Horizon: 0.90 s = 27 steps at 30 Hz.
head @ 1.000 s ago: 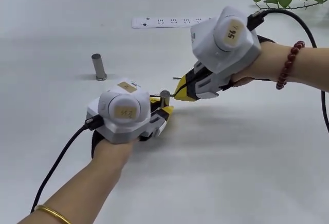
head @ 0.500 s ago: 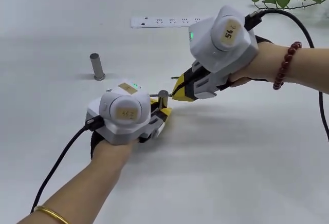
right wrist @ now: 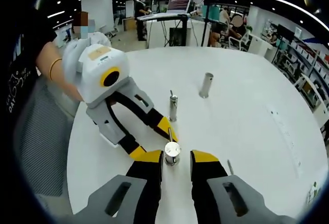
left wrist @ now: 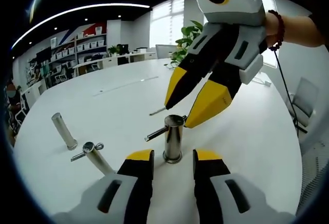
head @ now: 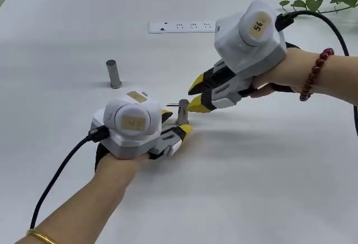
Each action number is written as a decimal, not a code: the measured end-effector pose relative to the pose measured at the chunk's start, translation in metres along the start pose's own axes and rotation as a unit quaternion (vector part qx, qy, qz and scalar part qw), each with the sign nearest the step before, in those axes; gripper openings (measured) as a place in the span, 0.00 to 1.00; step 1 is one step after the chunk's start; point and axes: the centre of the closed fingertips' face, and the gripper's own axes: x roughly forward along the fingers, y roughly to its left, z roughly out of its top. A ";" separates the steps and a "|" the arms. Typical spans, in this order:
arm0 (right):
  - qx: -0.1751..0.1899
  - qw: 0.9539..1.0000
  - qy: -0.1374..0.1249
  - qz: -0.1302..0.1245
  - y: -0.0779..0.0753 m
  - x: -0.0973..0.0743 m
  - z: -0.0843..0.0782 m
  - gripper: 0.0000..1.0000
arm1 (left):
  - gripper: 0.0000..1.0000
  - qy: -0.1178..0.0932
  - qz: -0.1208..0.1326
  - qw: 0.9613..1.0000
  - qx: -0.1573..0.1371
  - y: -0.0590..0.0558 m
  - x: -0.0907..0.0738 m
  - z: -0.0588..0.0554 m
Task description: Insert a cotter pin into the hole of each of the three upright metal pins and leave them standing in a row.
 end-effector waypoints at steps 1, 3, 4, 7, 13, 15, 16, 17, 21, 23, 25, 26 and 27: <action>0.001 1.000 0.000 0.002 0.001 0.001 0.000 0.16 | 0.29 0.002 0.000 1.000 0.000 0.000 -0.002 0.000; -0.002 1.000 0.003 0.005 0.004 0.005 0.001 0.16 | 0.31 0.005 -0.002 1.000 -0.007 0.000 -0.006 -0.001; -0.004 1.000 0.004 0.006 0.004 0.007 0.001 0.16 | 0.32 0.004 -0.002 1.000 -0.008 0.000 -0.007 -0.001; -0.003 1.000 0.007 0.010 0.006 0.010 0.000 0.14 | 0.35 -0.001 -0.004 1.000 -0.018 -0.001 -0.014 0.000; -0.004 1.000 0.013 0.017 0.007 0.017 -0.001 0.12 | 0.41 -0.001 -0.002 0.999 -0.034 -0.004 -0.026 0.001; -0.009 1.000 0.019 0.016 0.005 0.018 -0.003 0.11 | 0.43 0.001 -0.001 0.999 -0.033 -0.005 -0.030 0.000; -0.011 1.000 0.021 0.016 0.005 0.019 -0.004 0.11 | 0.44 0.000 -0.001 0.999 -0.034 -0.004 -0.032 0.000; -0.012 1.000 0.024 0.017 0.005 0.020 -0.005 0.11 | 0.45 0.000 -0.002 0.999 -0.038 -0.004 -0.034 0.000; -0.013 0.999 0.031 0.014 0.002 0.021 -0.009 0.09 | 0.48 -0.007 0.003 0.998 -0.061 -0.003 -0.041 0.004; -0.013 0.999 0.033 0.015 0.001 0.021 -0.010 0.09 | 0.51 -0.013 0.006 0.997 -0.073 -0.003 -0.046 0.007; -0.014 0.999 0.032 0.015 0.001 0.021 -0.010 0.09 | 0.52 -0.020 0.007 0.997 -0.080 -0.003 -0.050 0.009; -0.014 0.999 0.032 0.015 0.001 0.021 -0.010 0.09 | 0.52 -0.020 0.009 0.997 -0.080 -0.003 -0.052 0.009; -0.013 0.999 0.031 0.016 0.002 0.021 -0.009 0.09 | 0.53 -0.022 0.013 0.997 -0.078 -0.002 -0.055 0.011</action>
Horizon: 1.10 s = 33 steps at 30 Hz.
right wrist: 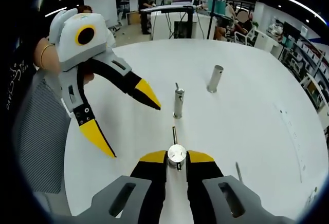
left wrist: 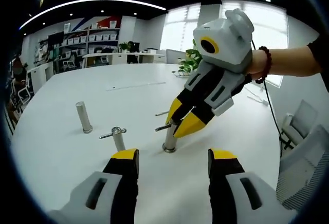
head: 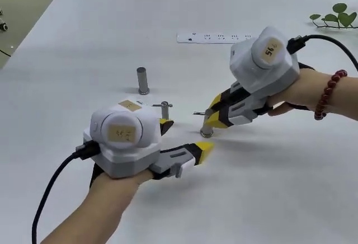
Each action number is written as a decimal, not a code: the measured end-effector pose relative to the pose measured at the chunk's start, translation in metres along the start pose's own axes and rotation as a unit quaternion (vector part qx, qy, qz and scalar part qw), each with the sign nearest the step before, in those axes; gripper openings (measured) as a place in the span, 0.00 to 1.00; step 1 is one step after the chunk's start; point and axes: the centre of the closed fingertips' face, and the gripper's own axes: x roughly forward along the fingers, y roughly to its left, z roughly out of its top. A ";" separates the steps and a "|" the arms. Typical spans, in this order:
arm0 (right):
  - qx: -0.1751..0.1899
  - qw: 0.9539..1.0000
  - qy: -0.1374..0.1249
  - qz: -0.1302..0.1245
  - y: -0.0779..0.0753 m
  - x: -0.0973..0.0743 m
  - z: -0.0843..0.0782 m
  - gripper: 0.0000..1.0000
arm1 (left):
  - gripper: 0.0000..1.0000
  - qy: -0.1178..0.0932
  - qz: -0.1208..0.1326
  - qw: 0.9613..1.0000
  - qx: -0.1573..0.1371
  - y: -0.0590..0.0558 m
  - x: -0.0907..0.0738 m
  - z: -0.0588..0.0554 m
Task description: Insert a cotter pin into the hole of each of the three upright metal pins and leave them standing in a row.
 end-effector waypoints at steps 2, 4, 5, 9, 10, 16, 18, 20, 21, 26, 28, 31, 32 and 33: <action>0.002 1.000 -0.001 0.002 0.000 0.000 0.000 0.09 | 0.54 -0.003 0.006 1.000 0.006 0.002 -0.004 0.002; -0.001 1.000 -0.001 0.003 0.000 0.000 0.000 0.08 | 0.56 -0.006 0.014 1.000 0.014 0.004 -0.008 0.005; -0.002 1.000 -0.001 0.004 0.001 0.000 0.001 0.08 | 0.59 -0.011 0.024 1.000 0.016 0.008 -0.011 0.007; -0.001 1.000 -0.006 0.009 0.003 -0.001 0.001 0.08 | 0.65 -0.021 0.030 0.999 0.010 0.013 -0.020 0.012; 0.001 1.000 -0.006 0.009 0.004 -0.001 0.001 0.08 | 0.66 -0.023 0.031 0.999 0.010 0.013 -0.021 0.013; -0.007 1.000 -0.004 0.016 0.007 -0.001 0.002 0.08 | 0.76 -0.025 0.039 0.998 0.033 0.018 -0.029 0.014; -0.004 1.000 -0.004 0.017 0.007 -0.001 0.002 0.08 | 0.78 -0.026 0.040 0.998 0.038 0.019 -0.031 0.014; 0.000 1.000 -0.006 0.016 0.007 -0.001 0.002 0.08 | 0.80 -0.024 0.042 0.998 0.040 0.021 -0.033 0.013; 0.000 1.000 -0.007 0.016 0.006 -0.001 0.003 0.08 | 0.82 -0.026 0.040 0.998 0.043 0.022 -0.034 0.013; -0.001 1.000 -0.007 0.017 0.004 -0.001 0.004 0.08 | 0.89 -0.033 0.036 0.998 0.034 0.026 -0.038 0.013; -0.004 1.000 -0.004 0.019 0.004 -0.001 0.004 0.08 | 0.91 -0.033 0.036 0.998 0.036 0.026 -0.038 0.012; -0.013 1.000 0.001 0.021 0.002 0.000 0.005 0.08 | 0.93 -0.030 0.035 0.998 0.040 0.028 -0.038 0.011; -0.015 1.000 0.002 0.022 0.002 0.000 0.005 0.08 | 0.93 -0.029 0.036 0.998 0.040 0.028 -0.038 0.010; -0.016 1.000 0.003 0.021 0.001 0.000 0.006 0.08 | 0.93 -0.028 0.036 0.998 0.042 0.028 -0.038 0.010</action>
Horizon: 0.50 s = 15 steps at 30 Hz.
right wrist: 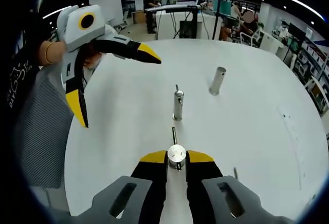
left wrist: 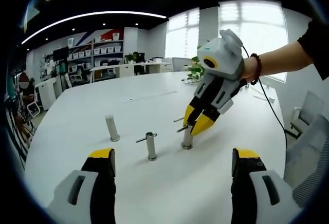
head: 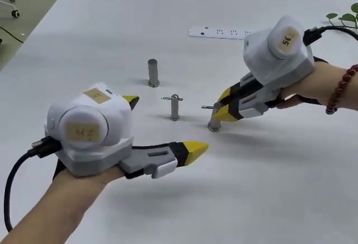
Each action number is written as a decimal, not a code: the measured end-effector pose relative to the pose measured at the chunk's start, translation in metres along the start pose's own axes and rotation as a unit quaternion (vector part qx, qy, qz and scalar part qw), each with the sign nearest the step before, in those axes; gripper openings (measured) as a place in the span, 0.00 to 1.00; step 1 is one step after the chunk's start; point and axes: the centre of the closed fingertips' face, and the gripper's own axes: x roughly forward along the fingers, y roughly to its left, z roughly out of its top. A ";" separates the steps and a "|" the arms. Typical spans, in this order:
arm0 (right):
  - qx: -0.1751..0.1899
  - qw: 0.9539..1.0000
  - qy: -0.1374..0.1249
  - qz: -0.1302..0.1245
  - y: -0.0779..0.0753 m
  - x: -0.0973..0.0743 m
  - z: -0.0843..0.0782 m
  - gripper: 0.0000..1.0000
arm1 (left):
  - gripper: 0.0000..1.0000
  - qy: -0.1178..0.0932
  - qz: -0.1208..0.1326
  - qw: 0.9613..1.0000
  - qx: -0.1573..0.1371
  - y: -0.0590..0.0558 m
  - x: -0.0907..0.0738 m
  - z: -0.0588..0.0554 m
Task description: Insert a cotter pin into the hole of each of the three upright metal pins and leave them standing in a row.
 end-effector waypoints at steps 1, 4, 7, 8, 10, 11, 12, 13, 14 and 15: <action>-0.001 1.000 0.000 0.000 -0.001 0.000 0.001 0.08 | 0.94 -0.001 0.000 1.000 0.001 0.000 0.000 0.000; -0.004 1.000 0.001 0.002 -0.003 0.000 0.004 0.08 | 0.94 -0.002 0.002 1.000 0.004 0.001 0.001 0.002; -0.008 1.000 0.003 0.002 -0.005 0.001 0.005 0.08 | 0.95 -0.003 0.004 1.000 0.002 0.001 0.001 0.002; -0.007 1.000 0.003 0.003 -0.006 0.001 0.005 0.08 | 0.96 -0.003 0.005 1.000 0.002 0.001 0.001 0.003; -0.007 1.000 0.003 0.004 -0.007 0.002 0.006 0.08 | 0.97 -0.005 0.005 1.000 0.002 0.002 0.001 0.003; -0.007 1.000 0.003 0.004 -0.008 0.002 0.006 0.08 | 0.97 -0.005 0.005 1.000 0.003 0.002 0.001 0.003; -0.007 1.000 0.003 0.004 -0.008 0.002 0.006 0.08 | 0.97 -0.005 0.006 1.000 0.003 0.002 0.001 0.004; -0.006 1.000 0.003 0.004 -0.009 0.002 0.006 0.08 | 0.97 -0.006 0.007 1.000 0.003 0.003 0.001 0.004; -0.008 1.000 0.004 0.005 -0.009 0.002 0.006 0.08 | 0.97 -0.006 0.007 1.000 0.002 0.003 0.001 0.004; -0.008 1.000 0.005 0.006 -0.010 0.002 0.005 0.08 | 0.97 -0.006 0.008 1.000 0.001 0.003 0.001 0.004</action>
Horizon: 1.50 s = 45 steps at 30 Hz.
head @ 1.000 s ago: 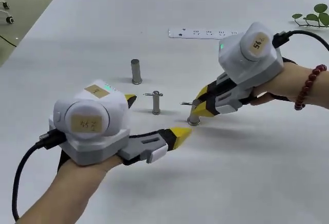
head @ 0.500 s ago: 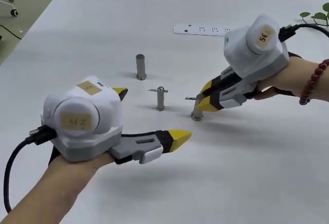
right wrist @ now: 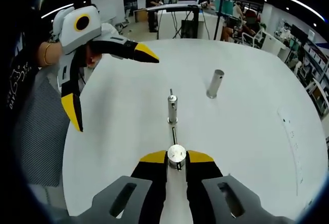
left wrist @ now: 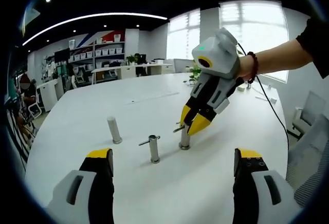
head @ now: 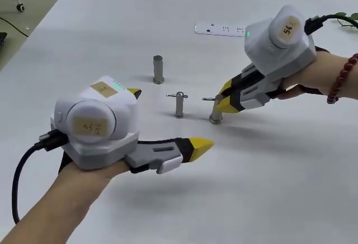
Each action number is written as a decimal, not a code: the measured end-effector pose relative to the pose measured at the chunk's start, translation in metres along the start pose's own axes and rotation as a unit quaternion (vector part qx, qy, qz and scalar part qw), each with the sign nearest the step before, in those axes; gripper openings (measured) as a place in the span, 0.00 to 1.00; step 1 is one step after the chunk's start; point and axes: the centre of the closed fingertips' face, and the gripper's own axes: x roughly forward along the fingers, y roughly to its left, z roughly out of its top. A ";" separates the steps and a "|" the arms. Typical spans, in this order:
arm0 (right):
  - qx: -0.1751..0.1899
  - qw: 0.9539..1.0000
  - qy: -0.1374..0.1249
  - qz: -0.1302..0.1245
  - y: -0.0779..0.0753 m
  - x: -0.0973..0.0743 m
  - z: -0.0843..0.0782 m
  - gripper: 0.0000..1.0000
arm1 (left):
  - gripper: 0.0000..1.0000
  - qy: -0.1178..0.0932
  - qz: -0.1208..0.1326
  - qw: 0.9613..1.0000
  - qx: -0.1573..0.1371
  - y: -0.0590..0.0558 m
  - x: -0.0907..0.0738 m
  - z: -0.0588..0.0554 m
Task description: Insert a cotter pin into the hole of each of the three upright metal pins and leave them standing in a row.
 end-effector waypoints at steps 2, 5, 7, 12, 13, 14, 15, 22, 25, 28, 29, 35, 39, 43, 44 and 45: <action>0.003 1.000 0.001 0.001 -0.002 0.000 -0.001 0.08 | 0.97 0.002 0.002 1.000 0.000 0.001 0.000 -0.001; 0.000 1.000 0.003 0.003 -0.003 0.001 -0.001 0.08 | 0.97 0.004 0.006 1.000 0.004 0.003 0.001 -0.002; -0.001 1.000 0.003 0.004 -0.003 0.001 -0.001 0.08 | 0.97 0.003 0.005 1.000 0.002 0.003 0.002 -0.001; 0.002 1.000 0.005 0.008 -0.004 0.002 -0.003 0.08 | 0.96 0.002 0.007 1.000 0.001 0.004 0.002 -0.001; 0.003 1.000 0.005 0.009 -0.005 0.002 -0.003 0.08 | 0.96 0.002 0.008 1.000 0.002 0.004 0.002 -0.001; 0.004 1.000 0.004 0.009 -0.006 0.002 -0.003 0.08 | 0.96 0.001 0.010 1.000 0.001 0.005 0.002 0.000; 0.005 1.000 0.004 0.008 -0.007 0.002 -0.004 0.08 | 0.96 0.000 0.012 1.000 -0.002 0.006 0.002 0.000; 0.004 1.000 0.006 0.015 -0.008 0.003 -0.004 0.08 | 0.96 0.002 0.015 1.000 -0.005 0.009 0.002 -0.001; 0.002 1.000 0.007 0.019 -0.009 0.004 -0.004 0.08 | 0.96 -0.001 0.013 1.000 -0.006 0.008 0.002 0.000; -0.002 1.000 0.006 0.022 -0.011 0.005 -0.005 0.09 | 0.96 0.000 0.013 1.000 -0.004 0.008 0.002 0.000; -0.004 1.000 0.004 0.022 -0.011 0.005 -0.004 0.09 | 0.96 0.000 0.013 1.000 -0.004 0.008 0.002 0.000; -0.002 1.000 -0.006 0.021 -0.015 0.002 -0.002 0.23 | 0.97 0.001 0.015 1.000 0.000 0.009 0.002 0.000; 0.008 1.000 -0.015 0.019 -0.015 -0.001 0.003 0.26 | 0.98 0.001 0.016 1.000 0.003 0.009 0.002 0.000; 0.042 0.998 -0.044 0.016 -0.018 -0.002 0.011 0.30 | 0.99 0.002 0.016 1.000 0.005 0.008 0.001 0.000; 0.054 0.997 -0.054 0.012 -0.018 -0.002 0.016 0.30 | 0.99 0.002 0.016 1.000 0.005 0.008 0.001 0.000; 0.065 0.996 -0.060 0.010 -0.018 -0.002 0.018 0.31 | 0.99 0.002 0.017 1.000 0.005 0.009 0.001 0.000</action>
